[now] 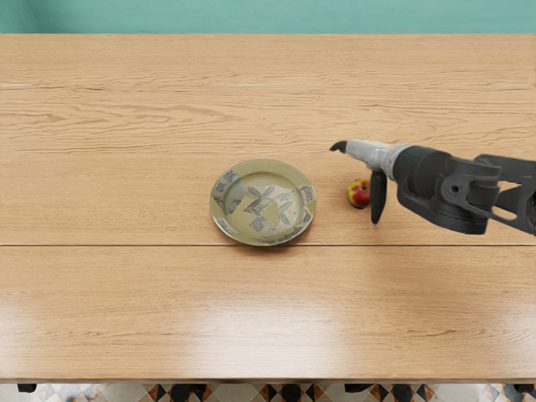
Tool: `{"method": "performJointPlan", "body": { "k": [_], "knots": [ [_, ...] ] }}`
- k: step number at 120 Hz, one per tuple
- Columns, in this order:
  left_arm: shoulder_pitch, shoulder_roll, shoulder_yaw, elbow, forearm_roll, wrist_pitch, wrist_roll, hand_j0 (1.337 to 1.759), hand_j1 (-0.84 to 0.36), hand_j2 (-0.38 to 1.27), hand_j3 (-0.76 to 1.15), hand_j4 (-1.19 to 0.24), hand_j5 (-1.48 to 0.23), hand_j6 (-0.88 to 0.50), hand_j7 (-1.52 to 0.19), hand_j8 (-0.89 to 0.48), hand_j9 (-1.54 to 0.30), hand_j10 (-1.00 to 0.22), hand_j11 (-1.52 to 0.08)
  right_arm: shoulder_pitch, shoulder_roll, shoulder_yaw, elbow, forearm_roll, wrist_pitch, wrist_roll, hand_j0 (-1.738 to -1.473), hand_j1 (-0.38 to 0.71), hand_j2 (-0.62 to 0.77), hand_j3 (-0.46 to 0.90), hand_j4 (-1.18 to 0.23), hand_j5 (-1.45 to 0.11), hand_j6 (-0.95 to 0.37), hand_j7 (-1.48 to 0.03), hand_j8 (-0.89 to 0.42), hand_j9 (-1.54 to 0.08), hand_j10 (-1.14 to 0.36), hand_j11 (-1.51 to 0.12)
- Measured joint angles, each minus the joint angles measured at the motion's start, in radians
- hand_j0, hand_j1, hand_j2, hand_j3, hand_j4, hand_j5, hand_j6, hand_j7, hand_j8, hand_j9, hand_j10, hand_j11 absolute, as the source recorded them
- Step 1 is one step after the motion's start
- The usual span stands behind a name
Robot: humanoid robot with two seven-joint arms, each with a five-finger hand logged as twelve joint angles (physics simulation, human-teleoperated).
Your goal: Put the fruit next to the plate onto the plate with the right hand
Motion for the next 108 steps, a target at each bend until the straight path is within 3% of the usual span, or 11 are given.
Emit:
{"method": "performJointPlan", "body": {
  "k": [41, 108],
  "knots": [
    [0.000, 0.000, 0.000, 0.000, 0.000, 0.000, 0.000, 1.658, 0.35, 0.00, 0.00, 0.00, 0.00, 0.00, 0.00, 0.00, 0.00, 0.00, 0.00, -0.050, 0.006, -0.021, -0.007, -0.068, -0.080, 0.000, -1.658, 0.00, -0.06, 0.00, -0.30, -0.39, -0.30, -0.38, -0.30, -0.38, -0.30, -0.38],
    [0.000, 0.000, 0.000, 0.000, 0.000, 0.000, 0.000, 1.658, 0.35, 0.00, 0.00, 0.00, 0.00, 0.00, 0.00, 0.00, 0.00, 0.00, 0.00, -0.074, 0.055, -0.106, -0.045, -0.129, -0.238, 0.000, -1.658, 0.06, -0.07, 0.00, -0.35, -0.45, -0.35, -0.45, -0.35, -0.45, -0.35, -0.45]
  ]
}}
